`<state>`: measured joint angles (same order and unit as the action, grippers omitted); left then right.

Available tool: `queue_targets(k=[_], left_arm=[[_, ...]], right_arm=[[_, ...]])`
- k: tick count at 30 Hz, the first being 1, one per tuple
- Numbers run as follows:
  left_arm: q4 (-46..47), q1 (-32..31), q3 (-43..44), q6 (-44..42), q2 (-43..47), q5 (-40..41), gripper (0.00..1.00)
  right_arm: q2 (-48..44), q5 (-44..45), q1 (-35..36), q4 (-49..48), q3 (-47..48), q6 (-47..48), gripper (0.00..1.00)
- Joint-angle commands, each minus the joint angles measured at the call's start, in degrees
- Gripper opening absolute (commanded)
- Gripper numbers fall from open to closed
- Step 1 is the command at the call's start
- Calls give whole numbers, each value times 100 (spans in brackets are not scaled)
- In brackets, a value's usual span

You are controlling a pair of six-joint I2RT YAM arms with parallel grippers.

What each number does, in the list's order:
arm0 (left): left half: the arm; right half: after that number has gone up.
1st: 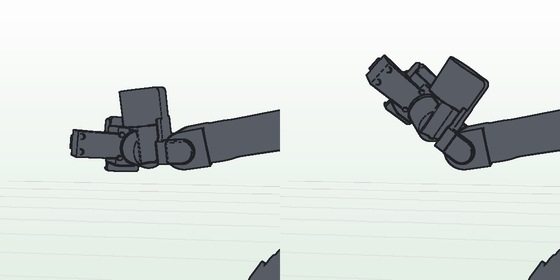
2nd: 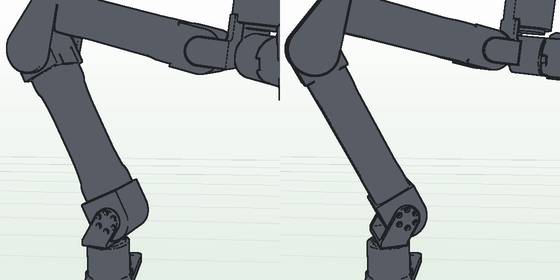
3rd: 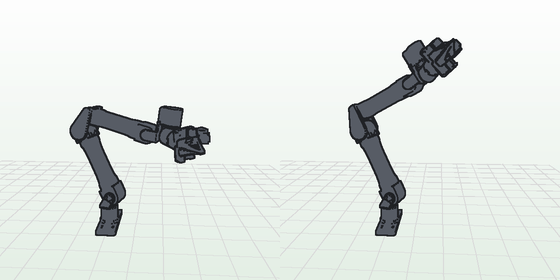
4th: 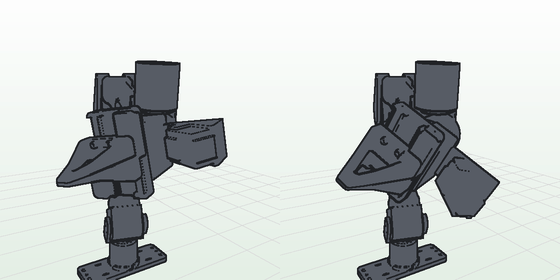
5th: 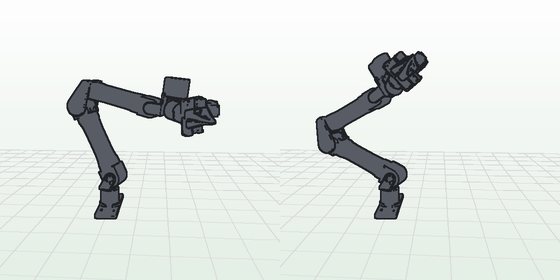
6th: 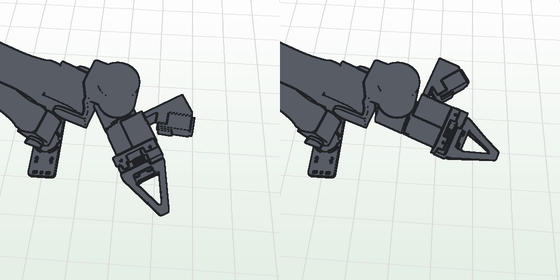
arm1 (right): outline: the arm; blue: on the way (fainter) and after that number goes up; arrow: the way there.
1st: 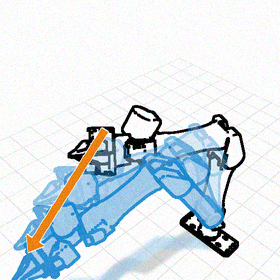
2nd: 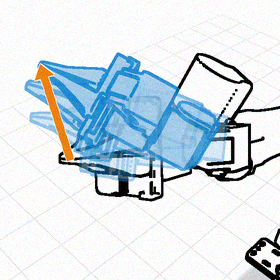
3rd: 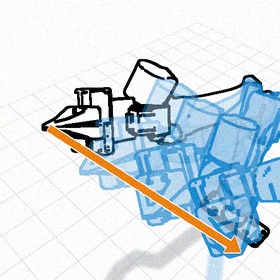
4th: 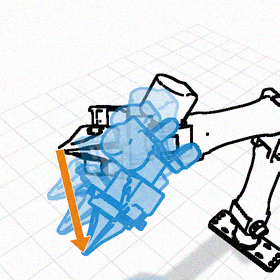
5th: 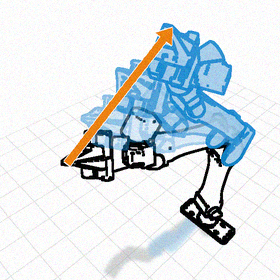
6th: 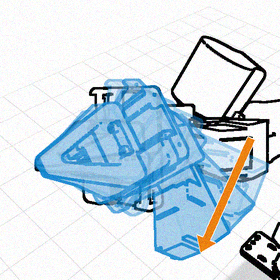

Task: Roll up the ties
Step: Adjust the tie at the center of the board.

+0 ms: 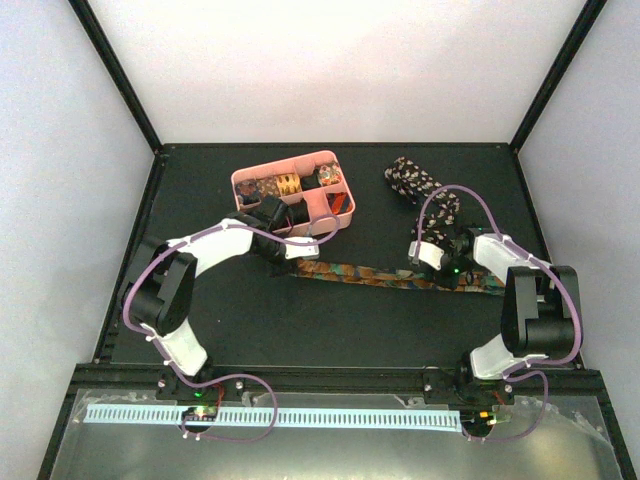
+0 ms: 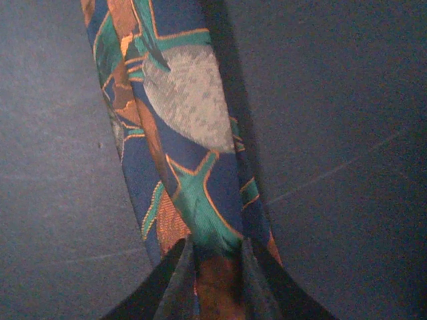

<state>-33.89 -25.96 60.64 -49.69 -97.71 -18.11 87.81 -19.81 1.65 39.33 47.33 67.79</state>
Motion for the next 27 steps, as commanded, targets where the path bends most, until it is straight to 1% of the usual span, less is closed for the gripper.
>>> queue_targets(k=[1,2,3,4,7,9,11,14,15,16,17,18,21,24,27], left_arm=[[-191,36,-103,2,110,-174,33],[-204,30,-105,35,99,-175,35],[-229,29,-99,64,66,-163,41],[-252,21,-85,96,41,-165,45],[-230,29,-106,200,39,-138,60],[-193,31,-142,239,94,-165,67],[-131,29,-159,301,126,-162,72],[-151,34,-81,371,137,-240,75],[-144,30,-65,394,152,-279,76],[-138,29,-54,417,181,-329,76],[-132,30,-46,436,211,-378,77],[-140,30,-36,450,241,-450,77],[-157,29,-22,460,324,-643,77],[-126,0,-41,505,368,-885,78],[193,-117,-244,637,515,-1063,80]], right_arm=[[150,111,22,-182,-90,126,26],[177,128,25,-214,-88,107,34],[215,127,21,-225,-61,77,41],[245,113,27,-187,-11,58,46],[212,102,28,-130,28,80,52],[145,210,26,-235,-49,148,56],[193,388,26,-257,-60,201,54],[526,600,-15,-71,63,287,46],[566,538,-69,31,130,331,44],[580,491,-124,165,187,420,40],[588,537,-151,186,193,473,32],[588,612,-185,200,166,581,28],[603,890,-334,276,34,908,27],[586,1063,-567,513,14,1204,28],[542,1347,-835,551,-92,1461,28]])
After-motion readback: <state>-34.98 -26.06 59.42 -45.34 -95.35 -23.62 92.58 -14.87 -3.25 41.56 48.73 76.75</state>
